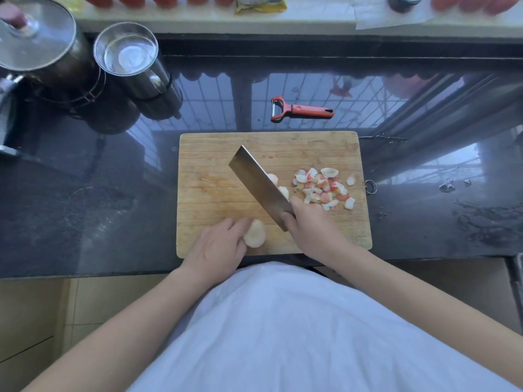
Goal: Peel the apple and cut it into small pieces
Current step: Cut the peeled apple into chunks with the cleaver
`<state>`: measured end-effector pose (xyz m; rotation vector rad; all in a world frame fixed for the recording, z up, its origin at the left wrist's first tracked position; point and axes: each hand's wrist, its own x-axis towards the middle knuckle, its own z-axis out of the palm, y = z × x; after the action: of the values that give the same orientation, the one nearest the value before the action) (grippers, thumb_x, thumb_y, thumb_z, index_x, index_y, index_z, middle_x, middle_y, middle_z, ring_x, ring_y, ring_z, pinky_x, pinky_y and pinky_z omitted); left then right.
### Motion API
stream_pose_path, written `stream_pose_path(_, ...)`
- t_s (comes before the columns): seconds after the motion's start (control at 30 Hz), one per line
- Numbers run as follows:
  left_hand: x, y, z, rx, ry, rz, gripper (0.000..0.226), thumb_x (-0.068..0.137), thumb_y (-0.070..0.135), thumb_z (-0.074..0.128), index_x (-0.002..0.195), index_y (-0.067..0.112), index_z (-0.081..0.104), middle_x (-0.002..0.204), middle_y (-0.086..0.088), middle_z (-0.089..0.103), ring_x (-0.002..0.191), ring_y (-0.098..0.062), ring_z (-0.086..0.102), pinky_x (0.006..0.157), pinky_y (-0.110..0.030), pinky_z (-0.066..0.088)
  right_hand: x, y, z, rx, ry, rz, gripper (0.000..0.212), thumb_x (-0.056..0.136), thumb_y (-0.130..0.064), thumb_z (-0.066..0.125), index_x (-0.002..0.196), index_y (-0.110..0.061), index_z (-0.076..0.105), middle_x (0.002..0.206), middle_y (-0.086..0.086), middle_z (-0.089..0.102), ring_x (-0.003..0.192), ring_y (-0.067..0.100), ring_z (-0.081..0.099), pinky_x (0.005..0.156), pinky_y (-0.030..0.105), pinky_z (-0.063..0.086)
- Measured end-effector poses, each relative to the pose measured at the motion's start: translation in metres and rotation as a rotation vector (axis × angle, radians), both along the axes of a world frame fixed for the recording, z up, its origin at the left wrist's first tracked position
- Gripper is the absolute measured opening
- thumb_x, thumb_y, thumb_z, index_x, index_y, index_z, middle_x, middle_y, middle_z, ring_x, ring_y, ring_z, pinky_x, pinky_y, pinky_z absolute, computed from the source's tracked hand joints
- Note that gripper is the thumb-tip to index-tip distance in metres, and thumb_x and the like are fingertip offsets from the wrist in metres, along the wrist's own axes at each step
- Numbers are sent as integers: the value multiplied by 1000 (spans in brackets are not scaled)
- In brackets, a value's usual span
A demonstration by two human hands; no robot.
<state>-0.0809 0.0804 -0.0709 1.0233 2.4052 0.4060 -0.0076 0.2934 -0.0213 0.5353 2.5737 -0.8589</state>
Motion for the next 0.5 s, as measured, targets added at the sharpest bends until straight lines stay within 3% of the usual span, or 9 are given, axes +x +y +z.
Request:
stream_pose_path(0.13, -1, 3, 2, -43, -117, 169, 40, 101, 30, 46, 140, 26, 52, 127, 6, 58, 114, -22, 57, 83, -32, 42, 3, 3, 3, -36, 15, -66, 18, 101, -26, 41, 85, -17, 42, 75, 4, 56, 69, 22, 54, 60, 41, 47)
stream_pose_path(0.23, 0, -2, -2, -3, 35, 48, 60, 92, 24, 56, 150, 29, 40, 141, -1, 42, 129, -25, 42, 97, -37, 42, 7, 5, 2, -27, 4, -75, 20, 101, -27, 41, 83, -19, 41, 72, 1, 55, 65, 18, 53, 54, 36, 40)
stream_pose_path(0.3, -6, -2, -5, 55, 115, -150, 73, 86, 12, 60, 152, 34, 38, 153, -6, 36, 139, -29, 35, 104, -45, 43, 9, 6, 3, -43, -5, -91, 19, 101, -28, 42, 84, -20, 42, 72, 1, 56, 64, 17, 54, 52, 36, 41)
stream_pose_path(0.4, -18, 4, -9, 111, 216, -477, 65, 80, 7, 59, 142, 26, 50, 143, -8, 50, 131, -32, 47, 97, -46, 51, 6, 6, 6, -73, 8, -149, 15, 102, -29, 45, 91, -20, 49, 78, -2, 58, 68, 16, 57, 57, 37, 48)
stream_pose_path(0.5, -21, 7, -8, 141, 158, -393, 50, 88, 17, 62, 138, 22, 57, 130, -3, 58, 116, -25, 53, 90, -41, 52, -1, 9, 10, -93, 69, -196, 13, 101, -28, 46, 90, -20, 48, 76, -5, 55, 65, 16, 56, 54, 33, 43)
